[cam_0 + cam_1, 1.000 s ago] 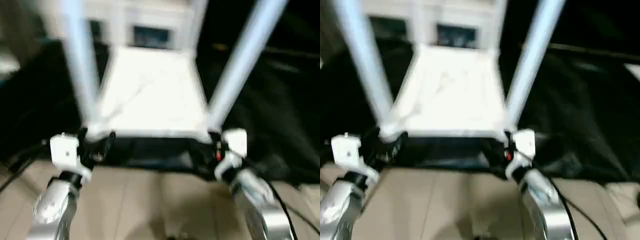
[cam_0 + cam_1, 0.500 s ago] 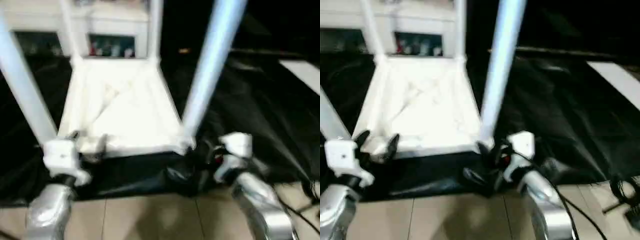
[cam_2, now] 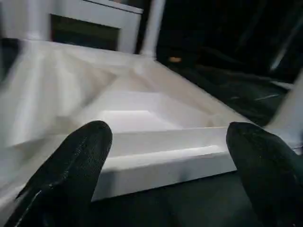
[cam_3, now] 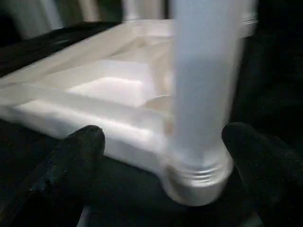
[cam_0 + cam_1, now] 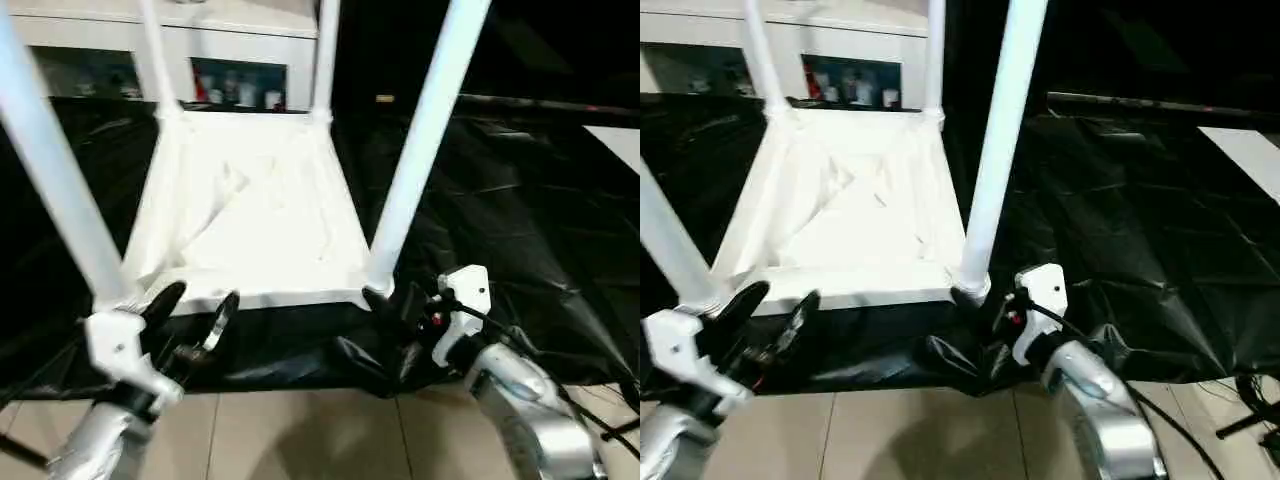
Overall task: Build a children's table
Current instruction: Rotate leg to tighten
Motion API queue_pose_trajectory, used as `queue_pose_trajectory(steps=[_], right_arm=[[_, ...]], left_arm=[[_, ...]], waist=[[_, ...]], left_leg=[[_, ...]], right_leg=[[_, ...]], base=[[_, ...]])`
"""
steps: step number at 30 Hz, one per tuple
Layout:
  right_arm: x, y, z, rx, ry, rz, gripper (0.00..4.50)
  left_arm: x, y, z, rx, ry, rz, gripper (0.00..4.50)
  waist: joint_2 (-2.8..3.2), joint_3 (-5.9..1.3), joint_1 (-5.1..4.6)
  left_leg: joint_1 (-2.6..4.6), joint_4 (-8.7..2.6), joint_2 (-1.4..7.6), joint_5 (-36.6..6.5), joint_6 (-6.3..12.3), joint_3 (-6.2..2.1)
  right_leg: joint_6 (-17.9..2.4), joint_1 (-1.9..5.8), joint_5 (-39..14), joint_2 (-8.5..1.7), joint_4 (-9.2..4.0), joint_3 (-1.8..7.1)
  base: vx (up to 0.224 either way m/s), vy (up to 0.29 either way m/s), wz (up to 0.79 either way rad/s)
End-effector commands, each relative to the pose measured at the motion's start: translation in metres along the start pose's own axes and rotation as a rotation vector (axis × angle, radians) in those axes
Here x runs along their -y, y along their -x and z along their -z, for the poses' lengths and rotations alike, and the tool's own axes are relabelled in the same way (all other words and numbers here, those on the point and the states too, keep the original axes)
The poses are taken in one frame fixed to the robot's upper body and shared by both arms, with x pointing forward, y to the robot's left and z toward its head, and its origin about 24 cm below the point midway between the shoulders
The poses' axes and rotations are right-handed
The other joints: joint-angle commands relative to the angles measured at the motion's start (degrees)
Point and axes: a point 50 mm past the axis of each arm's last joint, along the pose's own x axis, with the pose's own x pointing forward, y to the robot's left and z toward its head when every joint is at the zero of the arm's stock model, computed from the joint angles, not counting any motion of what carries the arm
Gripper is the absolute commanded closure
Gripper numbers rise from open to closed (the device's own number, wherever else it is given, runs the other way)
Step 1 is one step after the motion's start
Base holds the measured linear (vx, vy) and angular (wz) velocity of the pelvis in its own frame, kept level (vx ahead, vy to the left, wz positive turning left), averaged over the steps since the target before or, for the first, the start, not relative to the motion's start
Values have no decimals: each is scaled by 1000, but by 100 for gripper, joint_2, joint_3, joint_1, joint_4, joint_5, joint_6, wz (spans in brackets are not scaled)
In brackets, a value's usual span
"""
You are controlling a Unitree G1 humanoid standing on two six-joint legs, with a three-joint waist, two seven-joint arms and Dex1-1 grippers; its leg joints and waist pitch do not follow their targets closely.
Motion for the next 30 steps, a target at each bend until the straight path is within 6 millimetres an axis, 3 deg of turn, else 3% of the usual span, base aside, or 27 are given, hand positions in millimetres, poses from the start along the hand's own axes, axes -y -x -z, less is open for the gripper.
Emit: queue_pose_trajectory(steps=[1, 6, 10, 11, 16, 19, 23, 24, 26, 28, 30], right_arm=[[-3, 10, -7, -1, -6, -119, 0], [-3, 17, -10, -25, -11, -215, 0], [1, 13, -13, -8, -16, -189, 0], [1, 12, -12, -5, -20, -185, 0], [-4, 10, -9, -13, -26, -194, 0], [-7, 9, -8, -9, -35, -197, 0], [-12, 3, -7, 3, -55, -208, 0], [-13, 3, -7, 2, -54, -212, 0], [-14, 0, -6, 9, -66, -225, 0], [-13, -6, -3, 14, -66, -218, 0], [-11, -11, -2, 13, -53, -196, 0]], left_arm=[[-13, 7, -5, -2, -25, -23, 9], [-32, 14, -13, 4, -70, -87, 9], [-51, 7, -15, 19, -115, -265, 9], [-51, 5, -16, 32, -109, -256, 9], [-53, -10, -17, 44, -99, -270, 9], [-59, -15, -14, 18, -102, -356, 9], [-58, -30, -13, -12, -111, -309, 9], [-58, -31, -13, -19, -112, -307, 9], [-60, -34, -9, -57, -116, -313, 9], [-60, -37, -6, -86, -110, -321, 9], [-60, -38, -5, -99, -90, -359, 9]], waist=[[72, -124, 15], [67, -134, 23], [57, -151, 18], [29, -152, 21], [65, -186, 42], [71, -185, 47], [86, -193, 47], [116, -194, 54], [97, -197, 44], [144, -197, 33], [136, -198, 25]], left_leg=[[-85, -534, 422, -560, 335, -132], [-113, -531, 423, -359, 396, -139], [-100, -521, 415, -351, 348, -138], [-105, -518, 418, -304, 345, -143], [-82, -493, 410, -53, 316, -131], [-110, -499, 425, -32, 286, -142], [-102, -500, 411, -24, 282, -152], [-102, -497, 417, -8, 272, -158], [-109, -494, 413, 37, 274, -151], [-108, -495, 418, -14, 240, -154], [-114, -493, 421, -32, 211, -148]], right_leg=[[-849, 206, -955, -633, -492, 418], [-878, 207, -624, -632, -464, 403], [-876, 203, -677, -643, -473, 397], [-885, 214, -649, -659, -470, 400], [-946, 208, -202, -641, -424, 388], [-1011, 242, -70, -663, -398, 389], [-995, 244, -114, -665, -404, 387], [-1015, 249, -78, -676, -399, 388], [-1050, 250, 18, -667, -388, 386], [-1138, 246, 7, -680, -382, 380], [-1196, 254, 15, -681, -383, 381]], base=[[0, 0, 0], [0, 0, 0], [0, 0, 0], [0, 0, 0], [0, 0, 0], [0, 0, 0], [0, 0, 0], [0, 0, 0], [0, 0, 0], [0, 0, 0], [0, 0, 0]])
